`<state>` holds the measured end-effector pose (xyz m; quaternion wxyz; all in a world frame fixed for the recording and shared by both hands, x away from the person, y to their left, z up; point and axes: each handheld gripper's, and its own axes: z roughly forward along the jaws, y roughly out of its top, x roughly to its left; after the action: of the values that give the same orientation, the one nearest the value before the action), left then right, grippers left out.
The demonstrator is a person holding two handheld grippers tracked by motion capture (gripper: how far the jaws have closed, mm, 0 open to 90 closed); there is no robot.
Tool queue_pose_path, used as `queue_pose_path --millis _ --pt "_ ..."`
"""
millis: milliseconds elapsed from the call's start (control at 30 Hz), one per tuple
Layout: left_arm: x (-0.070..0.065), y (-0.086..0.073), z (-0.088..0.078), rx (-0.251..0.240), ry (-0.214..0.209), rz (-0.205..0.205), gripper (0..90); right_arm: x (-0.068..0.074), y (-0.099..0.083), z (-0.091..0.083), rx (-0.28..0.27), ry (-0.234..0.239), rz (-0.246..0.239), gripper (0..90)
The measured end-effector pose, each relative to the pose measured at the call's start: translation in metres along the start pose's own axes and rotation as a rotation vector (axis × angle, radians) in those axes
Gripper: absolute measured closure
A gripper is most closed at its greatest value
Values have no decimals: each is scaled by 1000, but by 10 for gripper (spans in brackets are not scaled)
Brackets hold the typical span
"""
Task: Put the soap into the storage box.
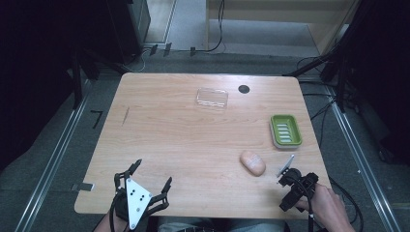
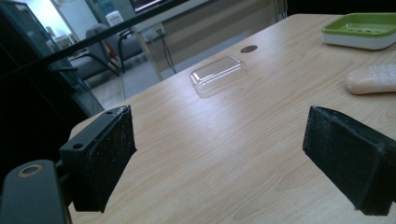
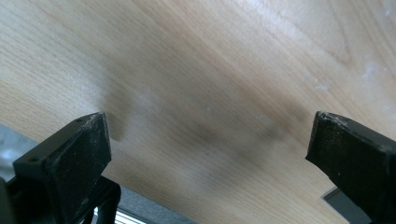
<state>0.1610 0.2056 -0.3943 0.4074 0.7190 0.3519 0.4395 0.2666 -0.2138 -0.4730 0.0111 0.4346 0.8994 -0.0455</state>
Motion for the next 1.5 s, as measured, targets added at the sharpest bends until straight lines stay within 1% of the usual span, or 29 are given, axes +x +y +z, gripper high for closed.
queue_pose_path --millis 67,100,133,200,233,300,333,400,433,567,600,633,700,800,933,1000,1100,1133,1333,1367,1400,1500 --pt "0 1 0 3 -1 -7 99 0 0 -1 -11 -4 -4 1" --pt "0 1 0 -1 -4 -2 99 1 0 -2 -16 -9 -7 1" --pt "-1 2 -1 -2 -7 5 99 1 -1 -2 -20 -9 2 1" --pt "-2 1 -1 -4 -14 19 99 2 -3 -3 -9 -3 -5 1" --pt "-2 1 -2 -6 -7 13 99 3 -4 -4 -20 -9 -7 1" --pt "-1 1 -1 -7 -2 -2 99 4 -2 -6 -24 -10 -13 1" --pt "-2 2 -1 -6 -3 0 99 4 -1 -7 -32 -8 -21 1" --pt "-3 2 0 -1 -11 14 99 5 2 -7 -32 -4 -29 1" --pt "-3 2 0 -1 -13 14 99 6 3 -8 -29 -2 -28 1" --pt "-2 2 0 0 -7 3 99 6 8 -13 -45 -9 -51 1" --pt "-2 2 0 0 -8 5 99 7 9 -14 -49 -10 -40 1" --pt "-2 2 0 0 -9 8 99 8 10 -16 -59 -12 -51 1" --pt "-2 2 0 1 -7 6 99 10 13 -19 -66 -17 -58 1" --pt "-2 1 -1 2 -4 0 99 13 18 -20 -61 -19 -69 0" --pt "-2 2 -2 0 -5 3 99 17 26 -22 -61 -17 -89 0" --pt "-2 2 -2 2 -4 2 99 19 30 -24 -67 -15 -100 0" --pt "-2 2 -1 3 -6 5 99 22 34 -28 -90 -20 -108 0" --pt "-2 2 -1 2 -7 6 99 23 35 -29 -88 -23 -115 0" --pt "-2 2 0 -5 -9 5 99 28 43 -31 -96 -18 -133 0" --pt "-2 2 0 -6 -10 4 99 28 44 -31 -95 -15 -129 0" --pt "-2 2 1 -6 -10 3 99 28 46 -31 -96 -17 -137 0" --pt "-2 2 1 -8 -16 10 99 30 51 -31 -93 -16 -136 0"
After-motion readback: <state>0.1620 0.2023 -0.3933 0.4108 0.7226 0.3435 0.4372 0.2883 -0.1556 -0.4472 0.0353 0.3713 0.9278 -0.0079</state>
